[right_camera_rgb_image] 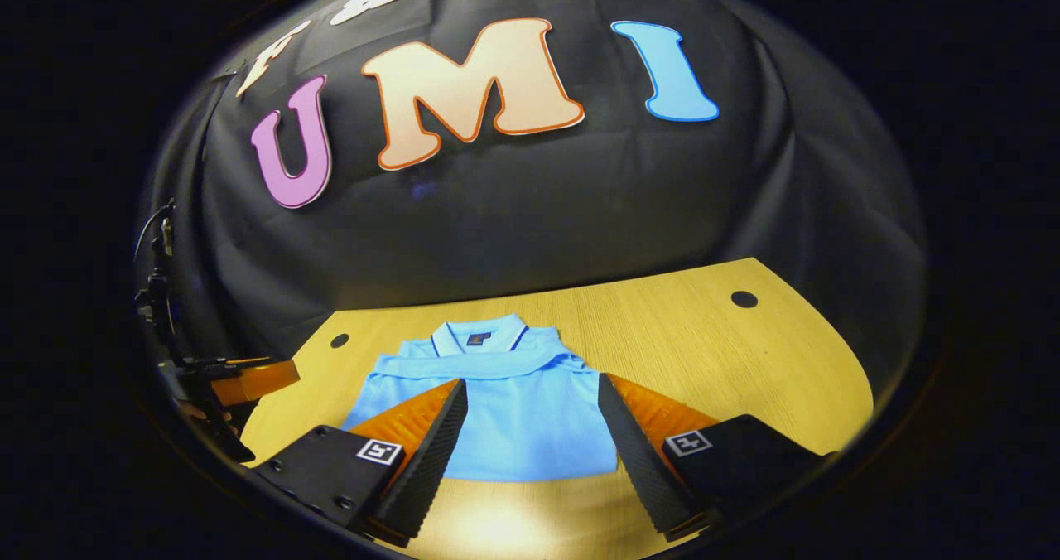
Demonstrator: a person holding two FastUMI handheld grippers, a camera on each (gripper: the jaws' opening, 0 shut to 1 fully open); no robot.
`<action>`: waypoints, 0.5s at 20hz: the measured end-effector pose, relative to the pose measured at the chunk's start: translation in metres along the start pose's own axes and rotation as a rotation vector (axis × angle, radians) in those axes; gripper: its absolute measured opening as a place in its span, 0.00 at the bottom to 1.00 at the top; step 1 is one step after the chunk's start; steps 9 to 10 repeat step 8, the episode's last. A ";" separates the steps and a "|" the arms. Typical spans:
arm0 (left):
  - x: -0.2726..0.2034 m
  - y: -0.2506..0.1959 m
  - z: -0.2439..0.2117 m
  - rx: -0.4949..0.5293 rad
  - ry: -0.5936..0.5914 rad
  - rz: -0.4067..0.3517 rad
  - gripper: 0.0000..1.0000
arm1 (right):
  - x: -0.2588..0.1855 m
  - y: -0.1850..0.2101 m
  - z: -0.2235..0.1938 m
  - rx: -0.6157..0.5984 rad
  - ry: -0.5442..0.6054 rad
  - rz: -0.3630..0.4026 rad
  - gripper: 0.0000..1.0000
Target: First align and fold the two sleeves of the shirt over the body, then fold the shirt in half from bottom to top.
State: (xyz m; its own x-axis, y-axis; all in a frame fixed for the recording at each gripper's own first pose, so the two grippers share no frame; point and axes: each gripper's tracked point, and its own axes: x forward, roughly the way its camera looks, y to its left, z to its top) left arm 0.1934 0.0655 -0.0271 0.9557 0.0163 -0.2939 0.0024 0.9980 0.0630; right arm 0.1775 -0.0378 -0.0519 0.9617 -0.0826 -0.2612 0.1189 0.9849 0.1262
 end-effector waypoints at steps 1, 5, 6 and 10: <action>-0.016 -0.009 -0.005 -0.002 -0.008 -0.001 0.95 | -0.008 -0.004 -0.002 -0.008 -0.007 0.001 0.99; -0.067 -0.040 -0.035 -0.045 -0.011 -0.017 0.95 | -0.050 -0.010 -0.025 0.029 0.009 0.032 0.98; -0.074 -0.042 -0.042 -0.058 -0.009 -0.008 0.95 | -0.058 -0.011 -0.030 0.033 0.011 0.037 0.98; -0.086 -0.047 -0.055 -0.072 -0.004 0.012 0.95 | -0.073 -0.016 -0.038 0.029 0.009 0.045 0.93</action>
